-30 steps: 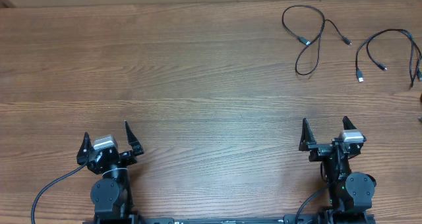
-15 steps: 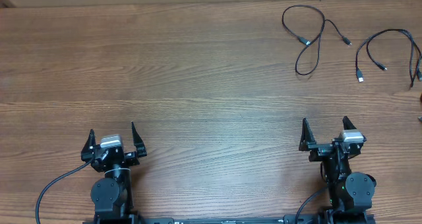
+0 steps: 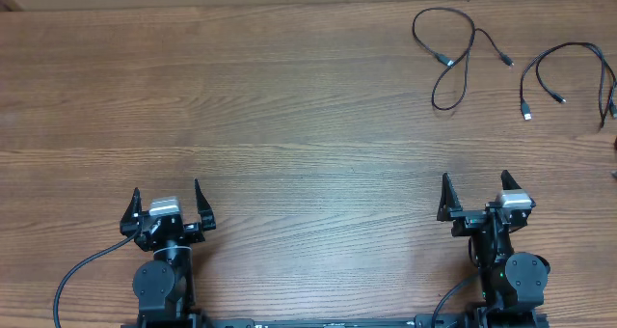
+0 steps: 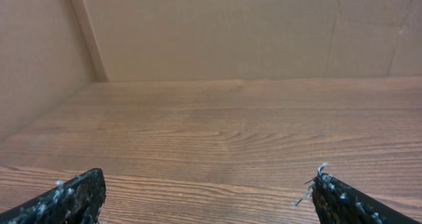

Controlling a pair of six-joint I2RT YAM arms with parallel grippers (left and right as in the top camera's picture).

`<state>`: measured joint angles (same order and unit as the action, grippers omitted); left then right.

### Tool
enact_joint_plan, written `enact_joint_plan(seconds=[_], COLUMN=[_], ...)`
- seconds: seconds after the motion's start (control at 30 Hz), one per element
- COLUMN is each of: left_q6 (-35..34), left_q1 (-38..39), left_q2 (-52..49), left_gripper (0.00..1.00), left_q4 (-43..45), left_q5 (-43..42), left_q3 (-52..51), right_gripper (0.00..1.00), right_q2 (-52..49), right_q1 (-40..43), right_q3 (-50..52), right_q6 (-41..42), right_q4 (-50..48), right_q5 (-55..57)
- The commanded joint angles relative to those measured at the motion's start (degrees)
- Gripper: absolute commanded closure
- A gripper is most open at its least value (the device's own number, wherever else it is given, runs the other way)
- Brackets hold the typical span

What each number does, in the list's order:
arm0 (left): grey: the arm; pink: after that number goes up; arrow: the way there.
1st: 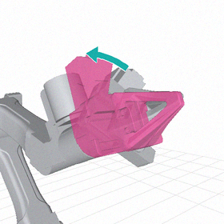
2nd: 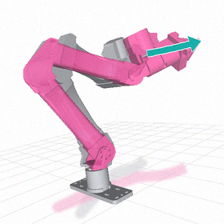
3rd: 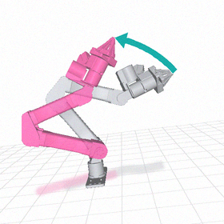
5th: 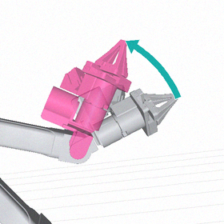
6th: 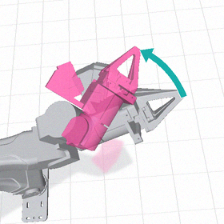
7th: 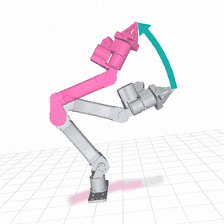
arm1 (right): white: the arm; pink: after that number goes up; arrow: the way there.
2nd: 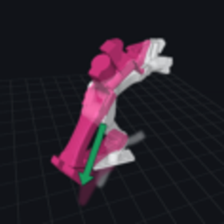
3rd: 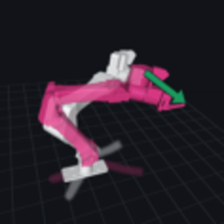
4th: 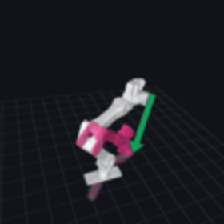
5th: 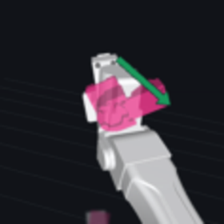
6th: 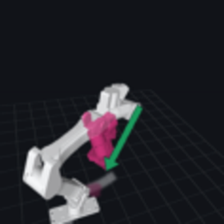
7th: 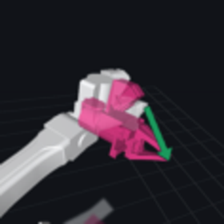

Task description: Untangle cables

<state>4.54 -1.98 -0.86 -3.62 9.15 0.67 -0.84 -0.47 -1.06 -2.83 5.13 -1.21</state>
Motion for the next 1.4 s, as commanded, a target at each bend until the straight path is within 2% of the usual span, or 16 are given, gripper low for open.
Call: enact_joint_plan(seconds=[0.0, 0.83, 1.07, 1.37], left_q6=[0.8, 0.8, 0.8, 0.8], left_q1=[0.1, 0.1, 0.1, 0.1], left_q2=[0.6, 0.6, 0.6, 0.6], left_gripper=[0.01, 0.00, 0.01, 0.00], left_q4=[0.0, 0.0, 0.0, 0.0], left_q5=[-0.7, -0.7, -0.7, -0.7], left_q3=[-0.4, -0.4, -0.4, -0.4], right_gripper=[0.00, 0.00, 0.00, 0.00], right_q2=[0.7, 0.7, 0.7, 0.7], right_q1=[-0.1, -0.3, -3.6, -3.6], right_q3=[0.6, 0.6, 0.6, 0.6], right_q6=[-0.2, -0.3, -0.3, -0.7], right_q4=[-0.3, -0.3, -0.3, -0.3], right_q5=[0.3, 0.3, 0.3, 0.3])
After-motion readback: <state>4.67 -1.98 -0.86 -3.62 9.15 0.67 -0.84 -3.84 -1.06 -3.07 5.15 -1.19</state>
